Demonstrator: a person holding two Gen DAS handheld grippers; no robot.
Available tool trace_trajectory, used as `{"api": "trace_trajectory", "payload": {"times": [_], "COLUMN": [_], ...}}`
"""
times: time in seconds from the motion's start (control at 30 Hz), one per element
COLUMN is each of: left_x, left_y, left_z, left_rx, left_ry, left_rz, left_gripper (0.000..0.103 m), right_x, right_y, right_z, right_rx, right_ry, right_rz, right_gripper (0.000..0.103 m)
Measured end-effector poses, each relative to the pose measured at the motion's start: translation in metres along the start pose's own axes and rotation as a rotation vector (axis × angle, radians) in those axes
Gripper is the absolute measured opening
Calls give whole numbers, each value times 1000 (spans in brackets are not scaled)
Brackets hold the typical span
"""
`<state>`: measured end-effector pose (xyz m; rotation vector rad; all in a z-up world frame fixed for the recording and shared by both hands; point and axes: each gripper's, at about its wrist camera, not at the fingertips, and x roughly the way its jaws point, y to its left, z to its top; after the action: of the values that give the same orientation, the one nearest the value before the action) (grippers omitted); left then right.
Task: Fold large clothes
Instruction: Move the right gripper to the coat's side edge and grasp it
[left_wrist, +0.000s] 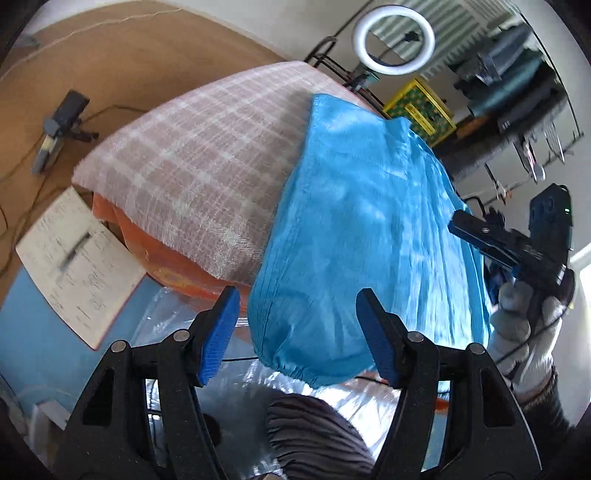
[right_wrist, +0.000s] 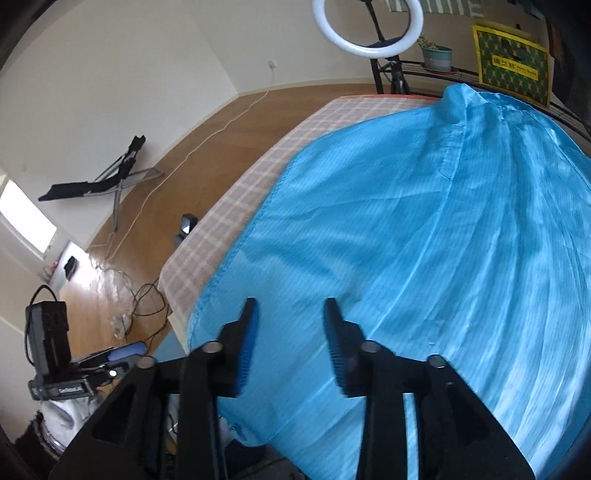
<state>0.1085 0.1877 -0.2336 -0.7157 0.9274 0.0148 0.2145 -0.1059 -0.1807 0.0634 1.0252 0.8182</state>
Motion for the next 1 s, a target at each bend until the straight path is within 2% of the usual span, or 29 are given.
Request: {"api": "trace_trajectory", "payload": {"times": [0.03, 0.1, 0.2, 0.33, 0.43, 0.57, 0.7, 0.8, 1.0], "left_x": [6, 14, 14, 9, 8, 8, 8, 12, 13], "left_y": [2, 9, 11, 7, 9, 18, 18, 19, 23], "left_z": [-1, 0, 0, 2, 2, 5, 9, 12, 18], "left_rx": [-18, -59, -61, -24, -18, -42, -33, -38, -49], "left_ry": [0, 6, -9, -40, -44, -49, -53, -48, -57], "left_rz": [0, 0, 1, 21, 32, 24, 17, 5, 4], "left_gripper": [67, 67, 67, 67, 67, 67, 67, 66, 62], "right_x": [5, 18, 48, 93, 127, 165, 185, 193, 211], "right_y": [8, 23, 47, 79, 89, 93, 90, 88, 67], "right_z": [5, 15, 37, 65, 76, 82, 85, 87, 90], "right_rx": [-5, -11, -10, -51, -47, -63, -82, -94, -21], "right_ry": [2, 26, 95, 167, 225, 289, 331, 359, 422], "right_rz": [-3, -2, -2, -94, -149, -273, -359, -388, -385], "right_gripper": [62, 62, 62, 62, 62, 60, 60, 60, 54]}}
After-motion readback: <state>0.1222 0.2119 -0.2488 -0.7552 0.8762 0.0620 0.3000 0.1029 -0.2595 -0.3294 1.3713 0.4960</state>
